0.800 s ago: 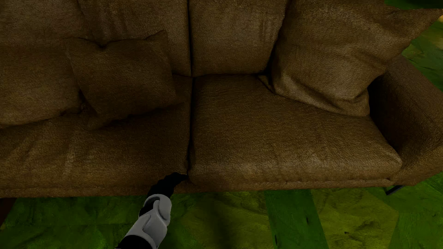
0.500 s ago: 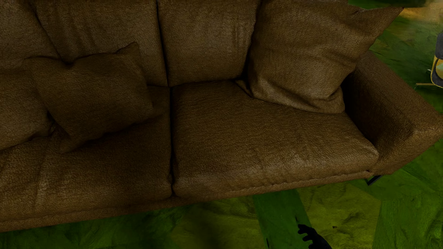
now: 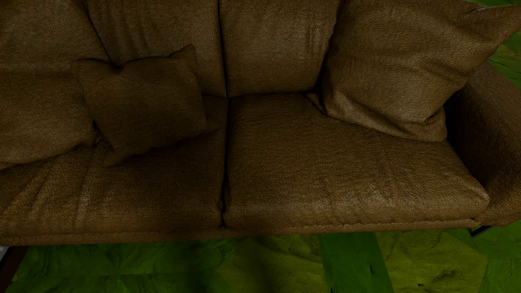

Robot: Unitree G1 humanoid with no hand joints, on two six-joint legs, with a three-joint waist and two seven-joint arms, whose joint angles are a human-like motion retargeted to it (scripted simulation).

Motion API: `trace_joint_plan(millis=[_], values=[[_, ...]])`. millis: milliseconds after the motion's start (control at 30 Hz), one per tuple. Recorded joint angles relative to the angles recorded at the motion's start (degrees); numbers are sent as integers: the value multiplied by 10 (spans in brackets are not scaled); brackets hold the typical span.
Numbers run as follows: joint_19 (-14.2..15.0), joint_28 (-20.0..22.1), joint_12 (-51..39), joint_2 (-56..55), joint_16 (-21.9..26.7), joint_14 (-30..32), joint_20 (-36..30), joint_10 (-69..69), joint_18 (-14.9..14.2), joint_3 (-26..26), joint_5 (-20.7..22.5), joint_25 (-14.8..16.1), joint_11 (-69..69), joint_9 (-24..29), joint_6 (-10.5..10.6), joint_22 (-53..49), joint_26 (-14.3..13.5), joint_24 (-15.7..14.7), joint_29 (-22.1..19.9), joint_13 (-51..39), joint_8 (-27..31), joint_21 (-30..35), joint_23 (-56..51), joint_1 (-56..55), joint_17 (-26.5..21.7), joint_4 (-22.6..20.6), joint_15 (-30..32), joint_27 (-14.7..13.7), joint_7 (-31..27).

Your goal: Walk to the sofa

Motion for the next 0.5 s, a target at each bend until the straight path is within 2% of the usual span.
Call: trace_joint_plan(millis=[100, 200, 333, 500], values=[[-1, 30, -35, -6, 4, 2, 2, 0, 0, -7, -3, -4, 3, 2, 0, -38, -19, 0, -7, 0, -3, -9, -29, -6, 2, -3, 1, -20, -3], [-1, 35, -53, -18, 8, 3, -9, -1, 1, -11, 0, -12, 3, 4, 1, -59, -32, 0, -14, -12, 9, -5, -64, -9, -4, 0, 5, -37, 8], [1, 27, -56, -42, 5, 2, -37, -2, 3, -13, 11, -14, 8, 8, 4, -43, -29, 2, -24, -29, 45, 8, -118, -11, -15, 11, 13, -66, 43], [12, -4, -17, -90, 3, -6, -97, 0, 4, -16, 44, -3, 15, 14, 7, 4, -20, 3, -37, -43, 128, 38, -159, -9, -23, 39, 28, -81, 129]])
